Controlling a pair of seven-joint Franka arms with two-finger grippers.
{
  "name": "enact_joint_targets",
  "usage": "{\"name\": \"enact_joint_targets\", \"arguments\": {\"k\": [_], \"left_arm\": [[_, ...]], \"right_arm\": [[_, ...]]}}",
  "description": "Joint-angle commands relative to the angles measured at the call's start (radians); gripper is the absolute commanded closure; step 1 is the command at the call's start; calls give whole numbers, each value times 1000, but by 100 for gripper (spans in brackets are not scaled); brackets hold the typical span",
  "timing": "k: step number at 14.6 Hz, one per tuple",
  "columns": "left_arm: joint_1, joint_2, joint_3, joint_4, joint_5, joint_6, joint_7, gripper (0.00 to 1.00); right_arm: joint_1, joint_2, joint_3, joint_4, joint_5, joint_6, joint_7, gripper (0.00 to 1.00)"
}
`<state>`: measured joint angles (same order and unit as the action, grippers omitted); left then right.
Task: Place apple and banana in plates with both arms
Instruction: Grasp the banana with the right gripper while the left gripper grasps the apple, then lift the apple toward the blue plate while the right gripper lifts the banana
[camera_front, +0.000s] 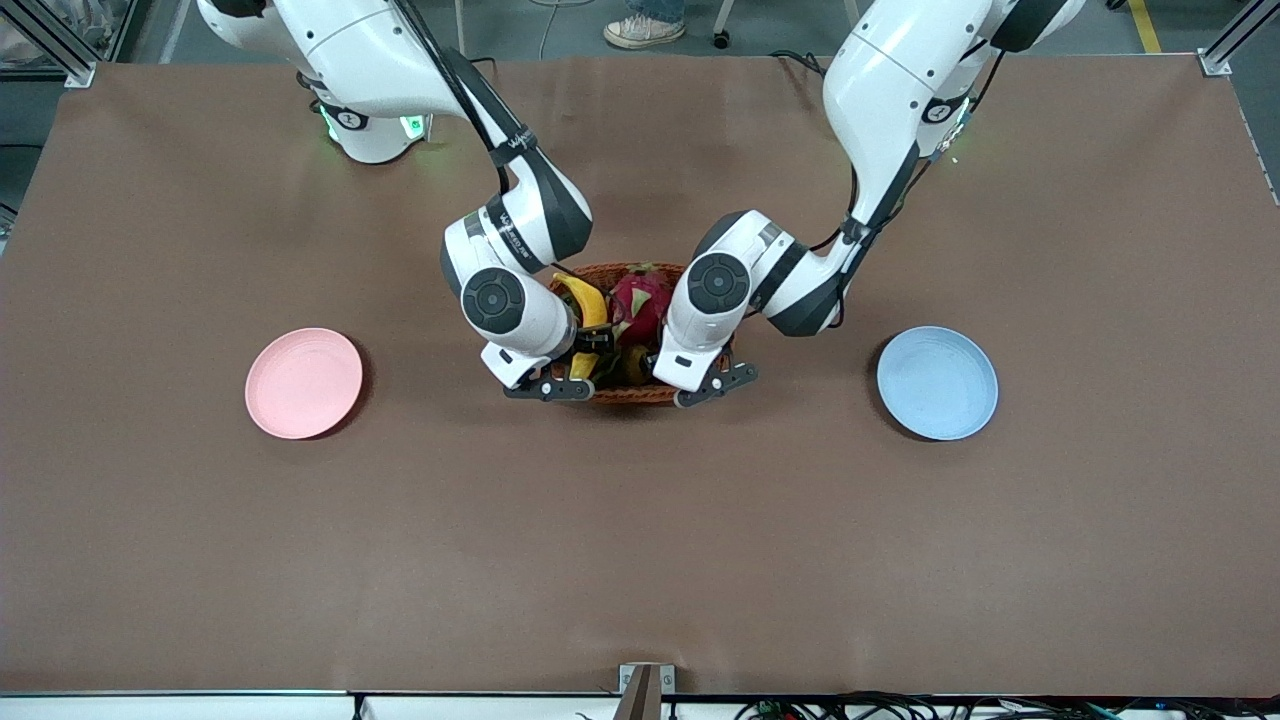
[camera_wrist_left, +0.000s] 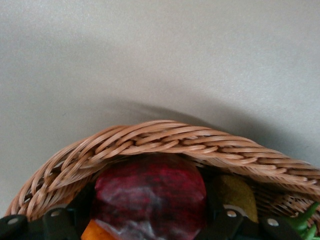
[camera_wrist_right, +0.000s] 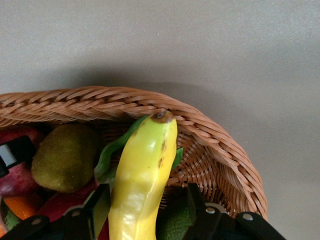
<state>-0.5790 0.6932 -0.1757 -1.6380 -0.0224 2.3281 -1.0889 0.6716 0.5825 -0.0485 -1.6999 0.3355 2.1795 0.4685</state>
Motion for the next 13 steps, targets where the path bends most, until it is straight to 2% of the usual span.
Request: {"name": "enact_joint_targets", "arguments": {"k": [1,5,8,13], "left_arm": [[5,-63,7,7,-16,-54,-5,72],[59,-149,10,9,-14,-131,9,71],[145,-201,9,7,-14,-167,62,70],[301,-227,9,9,-13,-254,237,73]], "right_arm": [[13,8,-10,9,22,0,13,31],[14,19,-10,9,23,0,13,31],[14,19,-10,9,23,0,18,31],[20,22,-8,9,23,0,19,32]]}}
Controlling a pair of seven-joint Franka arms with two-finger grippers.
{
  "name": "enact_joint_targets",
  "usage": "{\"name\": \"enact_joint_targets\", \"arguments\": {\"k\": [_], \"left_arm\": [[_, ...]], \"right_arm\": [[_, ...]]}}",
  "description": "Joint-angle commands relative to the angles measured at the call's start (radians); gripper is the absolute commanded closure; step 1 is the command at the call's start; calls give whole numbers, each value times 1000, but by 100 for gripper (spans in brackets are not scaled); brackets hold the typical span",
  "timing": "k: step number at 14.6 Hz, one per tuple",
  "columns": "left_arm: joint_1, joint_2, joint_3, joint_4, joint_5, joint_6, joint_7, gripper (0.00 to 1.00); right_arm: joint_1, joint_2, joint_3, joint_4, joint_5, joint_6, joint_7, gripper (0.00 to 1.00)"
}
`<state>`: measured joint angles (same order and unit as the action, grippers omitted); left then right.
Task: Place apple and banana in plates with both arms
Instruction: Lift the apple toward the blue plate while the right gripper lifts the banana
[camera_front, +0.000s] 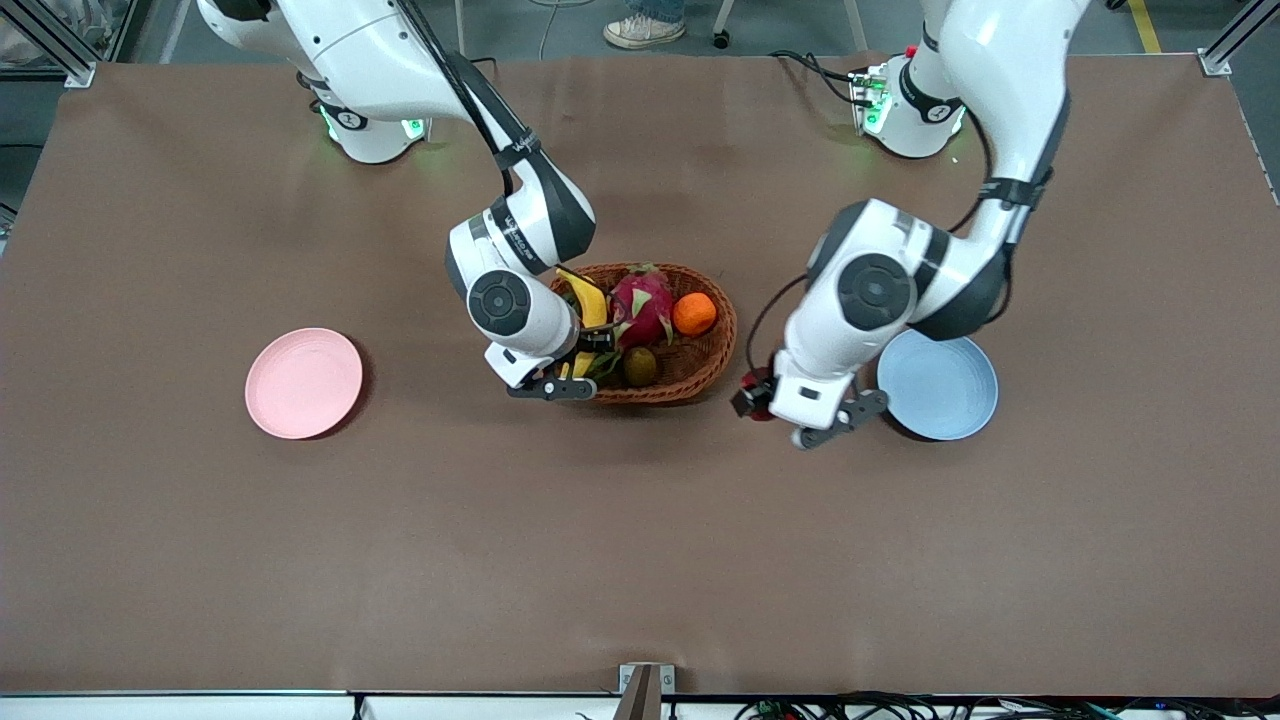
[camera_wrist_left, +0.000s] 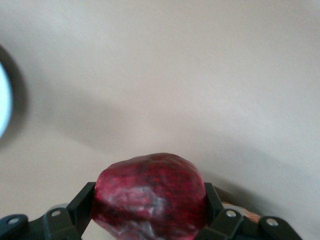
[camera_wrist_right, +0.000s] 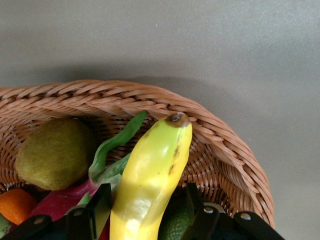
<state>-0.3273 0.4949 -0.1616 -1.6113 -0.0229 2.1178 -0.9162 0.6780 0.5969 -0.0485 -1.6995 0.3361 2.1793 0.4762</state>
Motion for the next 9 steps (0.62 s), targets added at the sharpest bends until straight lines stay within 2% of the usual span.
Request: {"name": "enact_joint_targets", "arguments": {"k": [1,6,8,9], "left_arm": [[85,-38,-6,-19,-12,-73,118,74],[259,-39,-3,-47,0,-177,396,80],[298,-35,2,-82,15,-176,451,79],[330,-32,-1,-113,58,-162,476,79]], "right_arm": [[14,9,-8,9,24,1,12,33],[15,12,-10,11,44,0,21,36],[20,12,-10,11,43,2,19,45],[26,12,-10,11,41,2,19,53]]}}
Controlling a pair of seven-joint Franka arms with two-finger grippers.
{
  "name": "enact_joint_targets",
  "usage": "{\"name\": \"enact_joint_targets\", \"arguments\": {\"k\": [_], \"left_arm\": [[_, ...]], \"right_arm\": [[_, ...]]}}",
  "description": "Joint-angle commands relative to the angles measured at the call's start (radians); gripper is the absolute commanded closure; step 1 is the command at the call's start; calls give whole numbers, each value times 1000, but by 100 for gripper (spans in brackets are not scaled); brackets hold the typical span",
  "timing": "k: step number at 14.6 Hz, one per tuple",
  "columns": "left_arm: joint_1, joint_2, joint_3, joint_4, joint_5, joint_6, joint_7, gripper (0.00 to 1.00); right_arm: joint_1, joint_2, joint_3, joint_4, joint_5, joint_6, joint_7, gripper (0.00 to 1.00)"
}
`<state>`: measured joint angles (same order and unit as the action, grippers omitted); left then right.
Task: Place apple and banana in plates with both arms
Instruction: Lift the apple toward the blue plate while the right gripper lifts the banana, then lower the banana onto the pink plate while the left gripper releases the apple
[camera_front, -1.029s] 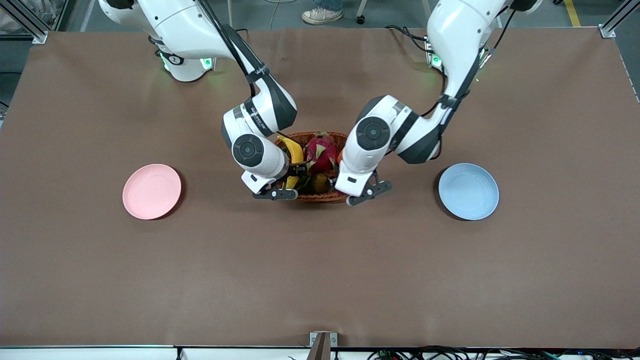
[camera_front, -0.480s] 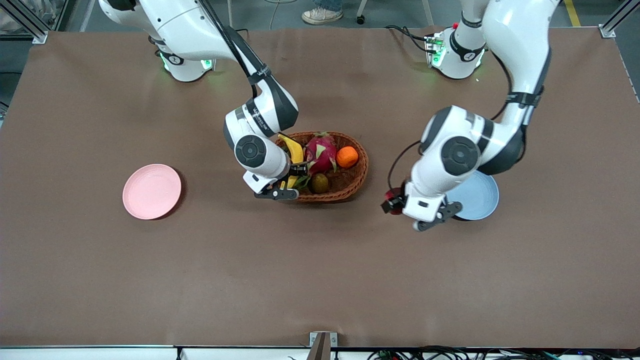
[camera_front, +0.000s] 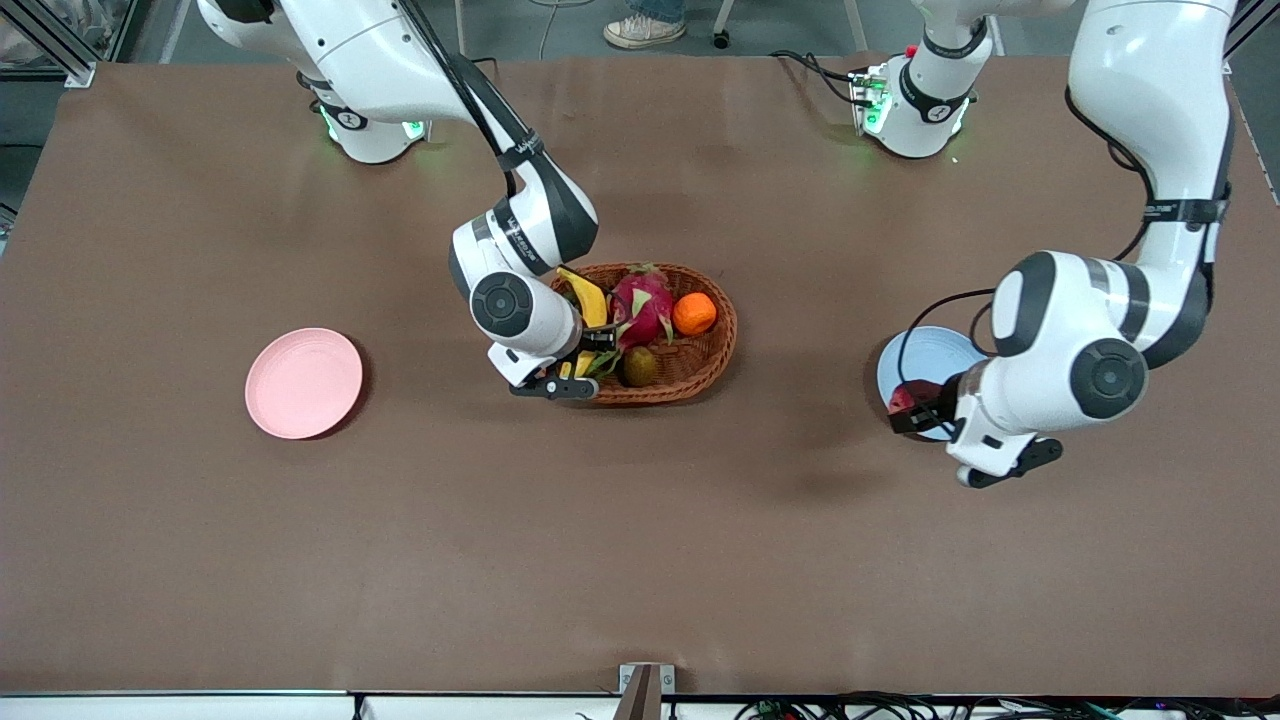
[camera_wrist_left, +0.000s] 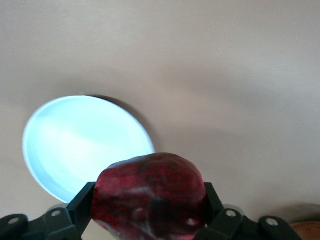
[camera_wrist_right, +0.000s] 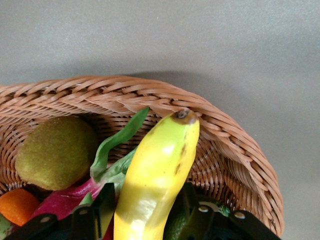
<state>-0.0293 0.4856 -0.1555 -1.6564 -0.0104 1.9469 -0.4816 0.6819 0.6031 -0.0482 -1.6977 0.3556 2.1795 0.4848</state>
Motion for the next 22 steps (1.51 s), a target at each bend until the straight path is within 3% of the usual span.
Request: {"name": "enact_joint_targets", "arguments": {"k": [1,4,7,10,12,13,14,15,19,22], "left_arm": [[57,-18,-9,-89,71,26,54,79],[85,-10,-9,-184,76,107,66,77],[88,10,-9,-236,76,168,66,75],[91,25,-9,-241,76,178,66,63],[91,25,-9,-240,76,179,66,45],[91,25,-9,-240,76,178,66,29],[91,21,-9,-238,75,178,64,5],[91,13,-9,-237,75,175,64,0],[103,-67,-10,-221,75,133,67,0],[104,-146,-10,-183,69,69,75,0]], "right_arm": [[22,6,-10,9,23,0,12,64],[21,6,-10,9,25,0,11,79],[13,0,-12,41,23,-15,33,82],[-4,-55,-39,73,13,-94,67,82],[-22,-86,-109,99,6,-209,61,82],[-31,-103,-160,102,-3,-264,34,82],[-39,-112,-212,101,-32,-300,-36,82],[-41,-114,-263,95,-78,-329,-126,82],[-93,-118,-441,3,-110,-354,-484,82],[-218,-117,-467,-43,-110,-346,-739,82]]}}
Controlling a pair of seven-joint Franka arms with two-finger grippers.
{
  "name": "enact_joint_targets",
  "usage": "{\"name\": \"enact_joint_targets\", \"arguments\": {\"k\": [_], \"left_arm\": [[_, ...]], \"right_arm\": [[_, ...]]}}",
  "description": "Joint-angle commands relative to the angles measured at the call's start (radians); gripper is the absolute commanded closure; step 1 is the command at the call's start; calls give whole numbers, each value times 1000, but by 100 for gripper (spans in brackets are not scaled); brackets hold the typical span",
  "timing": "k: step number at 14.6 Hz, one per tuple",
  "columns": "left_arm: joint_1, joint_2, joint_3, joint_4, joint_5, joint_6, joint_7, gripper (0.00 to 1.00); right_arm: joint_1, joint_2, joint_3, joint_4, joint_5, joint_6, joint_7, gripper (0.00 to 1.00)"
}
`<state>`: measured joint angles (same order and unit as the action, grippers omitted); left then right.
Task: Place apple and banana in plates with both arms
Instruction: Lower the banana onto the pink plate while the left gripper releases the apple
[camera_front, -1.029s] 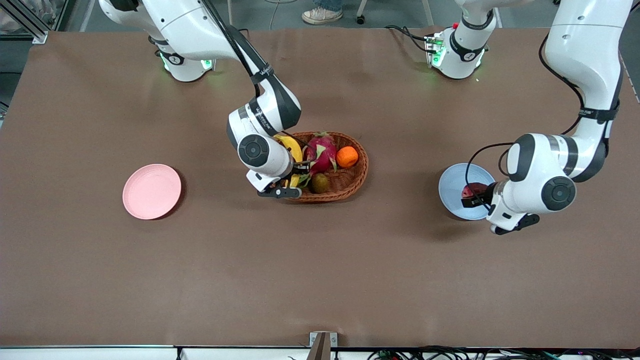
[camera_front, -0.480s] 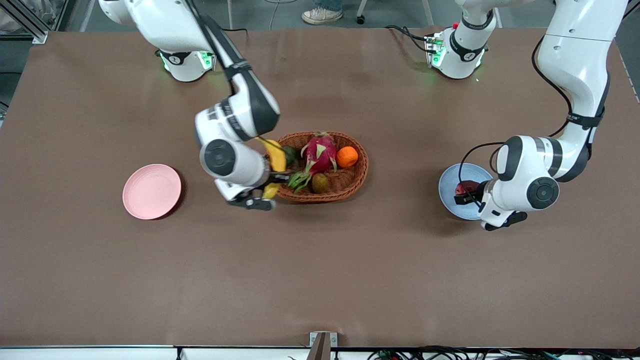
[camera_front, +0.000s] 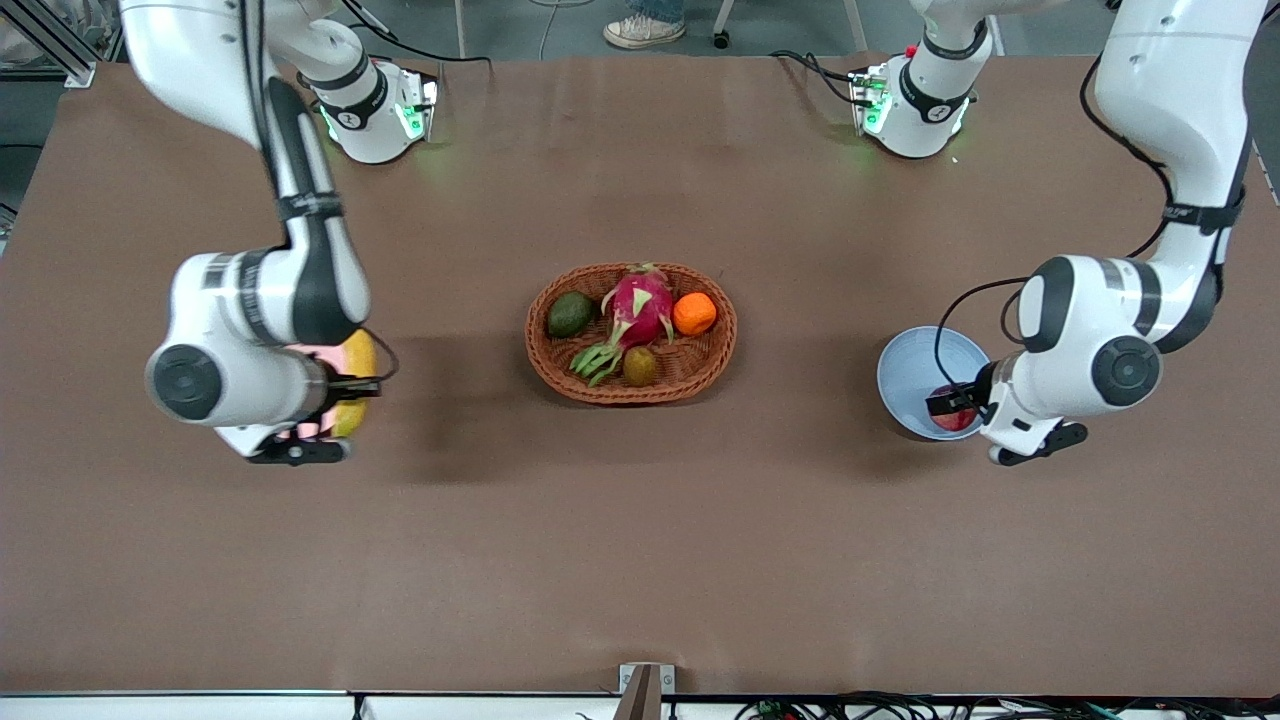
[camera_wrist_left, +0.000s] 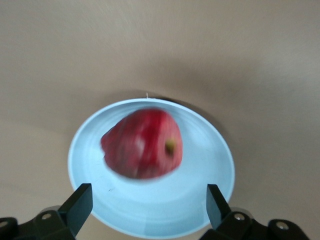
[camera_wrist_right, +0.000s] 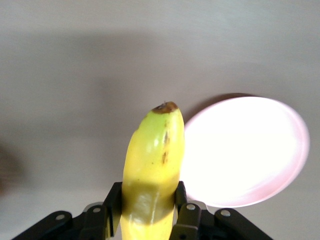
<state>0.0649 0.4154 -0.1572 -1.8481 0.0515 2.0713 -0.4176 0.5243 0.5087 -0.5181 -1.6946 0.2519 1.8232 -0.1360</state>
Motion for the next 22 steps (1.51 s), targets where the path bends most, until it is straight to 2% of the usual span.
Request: {"name": "enact_joint_targets", "arguments": {"k": [1,3,5,9,10,12,14,15,16,17,19,22], "left_arm": [[10,-117,-7,9,4,-63,11,0],[9,-179,-5,30,4,-63,3,0],[7,-211,-7,107,7,-114,3,0],[6,-224,-10,349,14,-408,11,0],[7,-234,-10,390,14,-472,17,0],[9,-292,-8,403,14,-540,90,0],[7,-346,-5,394,13,-569,175,0],[3,-375,2,373,8,-576,196,0],[-2,-413,5,334,2,-576,213,0],[-2,-440,7,305,-12,-574,238,0],[-25,-474,25,271,-41,-576,249,0],[-25,-465,16,279,-44,-570,246,0]], "right_arm": [[-73,-21,1,-51,-8,11,-143,82],[-81,-21,1,-86,-20,36,-146,82],[-81,-21,1,-132,-28,83,-148,81],[-81,-18,3,-250,-29,237,-158,78],[-81,-15,3,-261,-29,269,-163,78],[-86,-9,3,-263,-29,298,-172,78],[-92,7,4,-264,-29,333,-169,64],[-93,7,4,-263,-22,334,-162,47],[-95,5,4,-258,-19,331,-160,7],[-102,-1,4,-258,-19,318,-159,0],[-107,-37,3,-244,-19,274,-155,0],[-104,-116,-14,-124,-22,112,-157,0]]}}
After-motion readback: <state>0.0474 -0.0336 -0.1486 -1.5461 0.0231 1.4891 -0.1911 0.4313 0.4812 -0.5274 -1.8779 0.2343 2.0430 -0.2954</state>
